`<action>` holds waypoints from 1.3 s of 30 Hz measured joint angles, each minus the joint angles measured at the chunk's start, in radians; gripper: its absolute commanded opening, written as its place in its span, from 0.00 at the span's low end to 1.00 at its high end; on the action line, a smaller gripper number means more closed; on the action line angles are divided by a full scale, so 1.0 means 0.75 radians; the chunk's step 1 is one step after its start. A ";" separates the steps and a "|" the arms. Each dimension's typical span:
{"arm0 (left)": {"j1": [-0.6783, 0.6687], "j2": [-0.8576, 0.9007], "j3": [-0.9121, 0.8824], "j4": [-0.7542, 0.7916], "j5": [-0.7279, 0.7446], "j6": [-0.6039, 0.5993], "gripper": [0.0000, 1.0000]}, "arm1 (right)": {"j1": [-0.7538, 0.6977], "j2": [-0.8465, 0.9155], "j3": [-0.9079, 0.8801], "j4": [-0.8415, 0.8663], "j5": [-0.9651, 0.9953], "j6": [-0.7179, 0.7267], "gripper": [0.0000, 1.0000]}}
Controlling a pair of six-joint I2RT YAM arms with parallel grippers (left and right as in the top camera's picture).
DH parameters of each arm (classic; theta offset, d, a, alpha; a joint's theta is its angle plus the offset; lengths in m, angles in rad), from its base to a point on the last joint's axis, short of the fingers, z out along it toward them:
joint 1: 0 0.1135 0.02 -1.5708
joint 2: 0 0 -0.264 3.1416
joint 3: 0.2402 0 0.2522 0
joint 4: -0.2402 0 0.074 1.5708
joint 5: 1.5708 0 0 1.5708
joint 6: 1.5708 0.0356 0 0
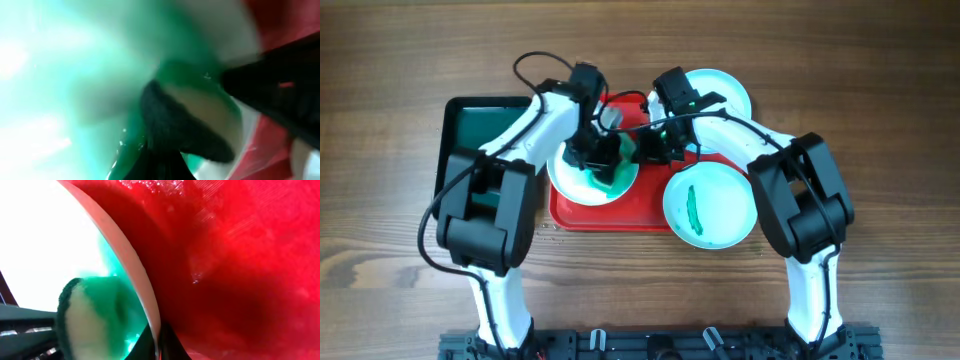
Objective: Clean dirty plates on tray and stack at the side
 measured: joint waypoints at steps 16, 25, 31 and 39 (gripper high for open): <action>0.102 0.003 0.258 -0.033 -0.706 -0.392 0.04 | 0.000 0.007 0.011 -0.019 -0.003 0.037 0.04; 0.318 -0.106 0.484 -0.349 -0.623 -0.413 0.04 | 0.003 -0.112 0.057 -0.294 0.372 -0.010 0.04; 0.449 -0.106 0.484 -0.399 -0.587 -0.413 0.04 | 0.182 -0.415 0.057 -0.339 1.072 -0.030 0.04; 0.490 -0.106 0.484 -0.373 -0.583 -0.413 0.04 | 0.518 -0.430 0.057 -0.341 1.869 -0.040 0.04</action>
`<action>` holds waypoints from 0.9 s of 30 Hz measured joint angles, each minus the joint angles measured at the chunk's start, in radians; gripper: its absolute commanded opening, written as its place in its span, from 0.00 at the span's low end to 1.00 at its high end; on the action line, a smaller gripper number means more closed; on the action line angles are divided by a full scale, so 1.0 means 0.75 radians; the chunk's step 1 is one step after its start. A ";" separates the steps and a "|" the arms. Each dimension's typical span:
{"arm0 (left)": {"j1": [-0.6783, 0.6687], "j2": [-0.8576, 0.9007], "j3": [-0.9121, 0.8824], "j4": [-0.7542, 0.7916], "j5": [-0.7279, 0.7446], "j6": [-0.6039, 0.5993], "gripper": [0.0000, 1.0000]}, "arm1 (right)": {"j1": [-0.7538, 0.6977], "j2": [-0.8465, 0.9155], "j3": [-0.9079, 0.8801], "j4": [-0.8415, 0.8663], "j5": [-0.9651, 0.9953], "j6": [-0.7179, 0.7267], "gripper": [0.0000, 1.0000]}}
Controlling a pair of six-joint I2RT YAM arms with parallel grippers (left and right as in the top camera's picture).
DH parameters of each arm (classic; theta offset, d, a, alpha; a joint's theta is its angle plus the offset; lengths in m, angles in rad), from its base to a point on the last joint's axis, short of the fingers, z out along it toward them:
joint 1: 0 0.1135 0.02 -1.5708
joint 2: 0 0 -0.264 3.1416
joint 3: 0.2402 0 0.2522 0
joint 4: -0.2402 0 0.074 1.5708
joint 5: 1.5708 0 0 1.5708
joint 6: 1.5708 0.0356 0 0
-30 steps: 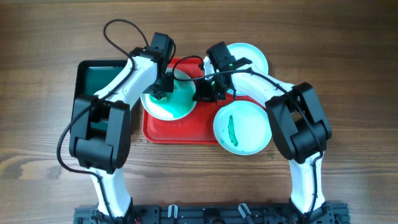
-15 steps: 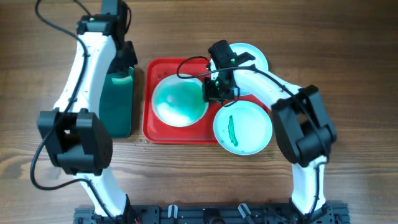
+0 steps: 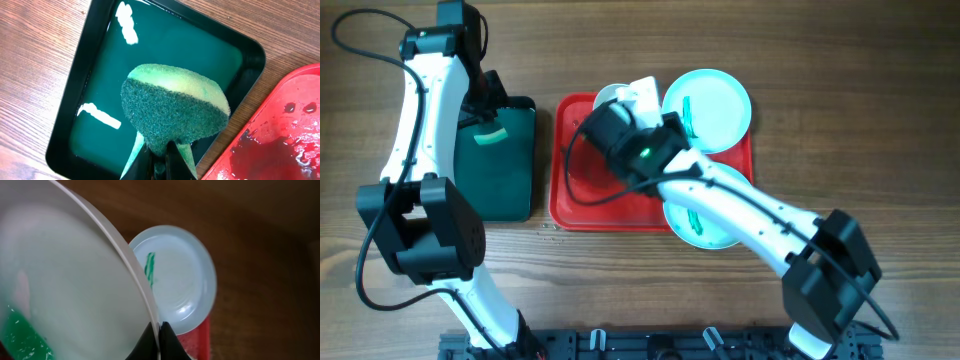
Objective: Clean dirty plates on tray and stack at the side
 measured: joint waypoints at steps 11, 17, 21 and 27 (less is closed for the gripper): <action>0.000 0.000 0.000 0.000 0.011 0.000 0.04 | 0.250 0.000 0.000 0.034 0.741 -0.010 0.04; 0.000 0.000 0.000 0.000 0.019 0.000 0.04 | 0.258 0.000 0.000 0.075 0.827 -0.062 0.04; 0.000 0.000 0.000 0.000 0.020 0.000 0.04 | 0.258 0.000 0.000 0.075 0.815 -0.070 0.04; 0.000 0.000 0.000 0.000 0.020 0.000 0.04 | 0.257 0.000 0.000 0.021 0.480 -0.070 0.04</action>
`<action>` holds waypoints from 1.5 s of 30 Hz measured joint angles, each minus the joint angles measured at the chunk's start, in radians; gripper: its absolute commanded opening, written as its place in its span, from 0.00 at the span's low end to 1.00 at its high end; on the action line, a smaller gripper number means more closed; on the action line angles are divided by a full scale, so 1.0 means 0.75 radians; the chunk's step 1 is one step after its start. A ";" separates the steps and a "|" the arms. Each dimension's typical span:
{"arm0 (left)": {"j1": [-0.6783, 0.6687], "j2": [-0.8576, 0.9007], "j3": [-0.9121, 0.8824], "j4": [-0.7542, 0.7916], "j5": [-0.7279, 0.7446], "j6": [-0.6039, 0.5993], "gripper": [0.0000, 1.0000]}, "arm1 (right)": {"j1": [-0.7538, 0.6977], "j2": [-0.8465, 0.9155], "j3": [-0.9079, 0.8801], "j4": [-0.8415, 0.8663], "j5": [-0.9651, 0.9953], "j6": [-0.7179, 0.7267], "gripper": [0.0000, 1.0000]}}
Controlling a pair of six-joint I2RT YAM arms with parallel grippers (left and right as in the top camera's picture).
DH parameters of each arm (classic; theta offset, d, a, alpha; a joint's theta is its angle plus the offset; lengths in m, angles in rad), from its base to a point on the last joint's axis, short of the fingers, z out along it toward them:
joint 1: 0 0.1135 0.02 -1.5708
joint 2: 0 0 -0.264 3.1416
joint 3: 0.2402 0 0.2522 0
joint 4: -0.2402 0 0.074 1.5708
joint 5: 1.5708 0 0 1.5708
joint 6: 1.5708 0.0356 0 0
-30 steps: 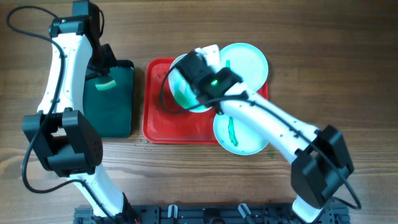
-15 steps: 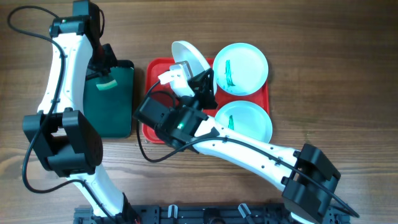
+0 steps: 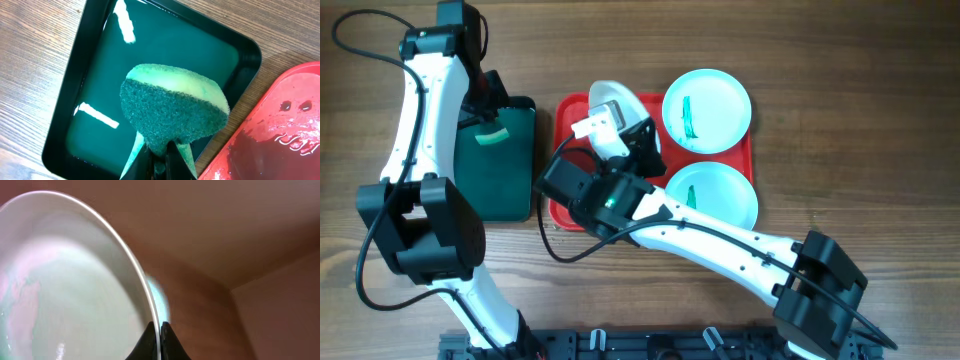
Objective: Clean dirty plates on tray and stack at the side
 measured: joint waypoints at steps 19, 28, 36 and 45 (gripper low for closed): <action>-0.196 0.000 -0.081 0.260 0.308 -0.143 0.04 | -0.599 0.165 -0.251 0.308 -1.462 0.542 0.04; -0.445 -0.003 -0.462 0.690 0.318 -0.214 0.04 | -0.599 0.170 -0.251 0.334 -1.496 0.566 0.04; -0.461 -0.003 -0.590 0.661 0.321 -0.215 0.04 | -0.618 0.170 -0.251 0.334 -1.537 0.564 0.04; -0.529 -0.003 -0.591 0.521 0.674 0.238 0.04 | -0.652 0.170 -0.251 0.330 -1.589 0.550 0.04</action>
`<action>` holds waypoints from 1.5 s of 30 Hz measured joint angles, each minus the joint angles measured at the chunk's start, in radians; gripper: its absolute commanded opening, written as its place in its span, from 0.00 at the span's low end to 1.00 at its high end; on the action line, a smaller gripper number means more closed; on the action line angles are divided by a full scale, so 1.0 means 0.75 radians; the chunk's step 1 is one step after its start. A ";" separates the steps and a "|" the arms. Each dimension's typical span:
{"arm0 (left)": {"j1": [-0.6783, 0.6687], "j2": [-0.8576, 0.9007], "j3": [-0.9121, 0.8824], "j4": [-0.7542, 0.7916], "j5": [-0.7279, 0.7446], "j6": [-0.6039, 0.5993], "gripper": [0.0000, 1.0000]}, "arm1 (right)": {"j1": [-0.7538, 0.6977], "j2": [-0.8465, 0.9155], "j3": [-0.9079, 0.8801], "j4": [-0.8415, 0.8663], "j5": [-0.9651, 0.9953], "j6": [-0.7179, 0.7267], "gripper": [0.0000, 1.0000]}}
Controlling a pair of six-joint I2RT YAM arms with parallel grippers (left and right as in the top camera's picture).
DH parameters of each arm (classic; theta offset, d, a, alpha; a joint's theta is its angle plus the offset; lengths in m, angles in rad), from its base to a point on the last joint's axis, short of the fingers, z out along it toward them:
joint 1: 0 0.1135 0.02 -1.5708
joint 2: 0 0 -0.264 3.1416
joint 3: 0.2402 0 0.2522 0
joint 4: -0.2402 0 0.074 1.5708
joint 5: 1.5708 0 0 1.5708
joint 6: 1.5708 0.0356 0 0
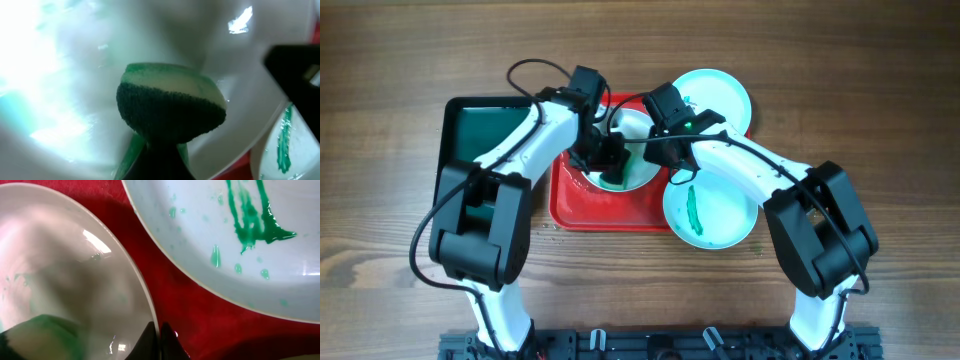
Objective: Clean dirty plates on tray and stack at the side
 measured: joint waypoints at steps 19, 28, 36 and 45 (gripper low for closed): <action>0.056 -0.069 0.139 -0.035 -0.886 -0.397 0.04 | -0.001 0.000 0.000 0.008 -0.076 -0.105 0.04; 0.425 -0.474 0.289 -0.290 -0.791 -0.445 0.04 | 0.037 -0.074 0.005 -0.016 0.108 -0.360 0.04; 0.503 -0.308 0.286 -0.302 -0.668 -0.456 0.04 | 0.435 -0.249 0.024 0.042 1.256 -0.676 0.04; 0.503 -0.231 0.285 -0.302 -0.659 -0.456 0.04 | 0.573 -0.249 0.024 0.349 1.905 -0.975 0.04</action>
